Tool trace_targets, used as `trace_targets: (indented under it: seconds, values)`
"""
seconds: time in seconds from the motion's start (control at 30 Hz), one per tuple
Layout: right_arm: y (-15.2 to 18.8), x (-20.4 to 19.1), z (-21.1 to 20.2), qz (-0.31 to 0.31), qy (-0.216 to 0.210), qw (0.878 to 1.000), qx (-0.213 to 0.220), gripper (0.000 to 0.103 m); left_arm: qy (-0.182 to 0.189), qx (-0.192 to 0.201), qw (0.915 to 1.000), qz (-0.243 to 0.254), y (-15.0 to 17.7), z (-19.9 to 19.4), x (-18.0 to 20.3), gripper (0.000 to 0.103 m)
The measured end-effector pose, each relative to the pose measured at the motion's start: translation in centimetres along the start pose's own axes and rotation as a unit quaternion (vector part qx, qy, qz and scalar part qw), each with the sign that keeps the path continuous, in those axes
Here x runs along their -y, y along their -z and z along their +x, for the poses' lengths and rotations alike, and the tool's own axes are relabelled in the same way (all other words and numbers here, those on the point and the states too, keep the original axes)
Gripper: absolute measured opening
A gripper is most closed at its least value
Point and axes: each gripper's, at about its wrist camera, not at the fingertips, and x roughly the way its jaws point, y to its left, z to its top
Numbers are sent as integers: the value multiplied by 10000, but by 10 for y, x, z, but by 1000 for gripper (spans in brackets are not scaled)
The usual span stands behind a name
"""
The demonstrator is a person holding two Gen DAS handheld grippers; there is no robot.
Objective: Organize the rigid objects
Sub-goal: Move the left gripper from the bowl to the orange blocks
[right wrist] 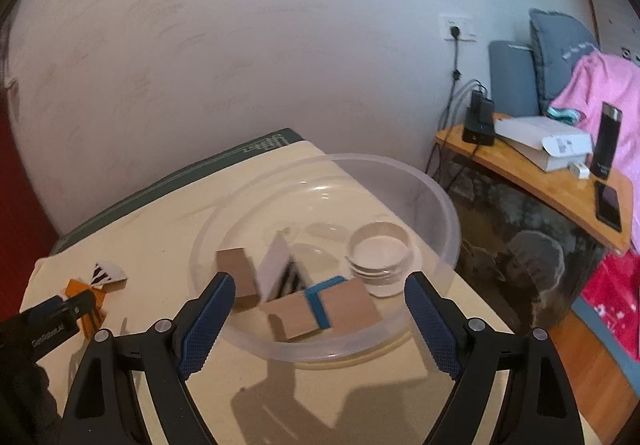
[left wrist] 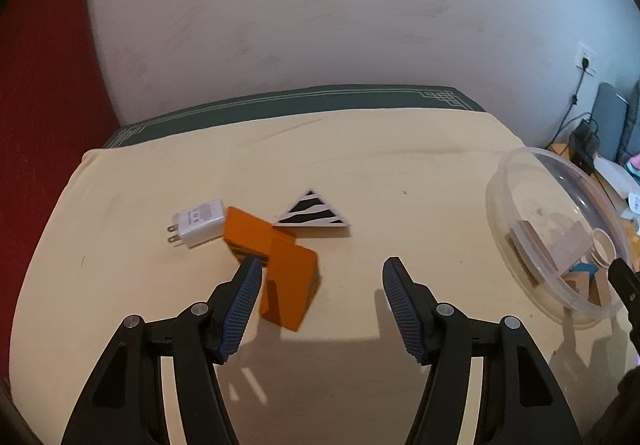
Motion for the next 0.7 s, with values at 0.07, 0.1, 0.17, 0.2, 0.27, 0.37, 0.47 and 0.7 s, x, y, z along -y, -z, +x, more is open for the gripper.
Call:
trace_targets:
  seconds: [0.07,0.1,0.17,0.2,0.27,0.37,0.47,0.7]
  values:
    - [-2,-9,-2,-112,-93,9999,13,90,-8,-15,10000,-77,-1,1,-5,64]
    - [-3,-13,-3,-151,-136,9998,22,90,-13,-23,9999,-111,-1,1,-7,64]
    - [-4,-21,-4,-207,-233,9995,16,90,-29,-33,9998,-168,-1,2,-12,64]
    - [-4,-24,-4,-225,-276,9994,3,91,-40,-36,9998,-187,-1,2,-14,64]
    - [-4,-33,-3,-295,-361,9989,-30,91,-61,-49,9997,-234,0,3,-18,64]
    - [-3,-47,-1,-460,-435,9980,-62,91,-82,-96,9994,-321,0,6,-28,64]
    - [-2,-57,1,-592,-533,9968,-104,91,-117,-170,9987,-464,-1,11,-41,64]
    - [6,-71,8,-763,-695,9943,-270,91,-95,-323,9977,-583,-1,22,-69,65]
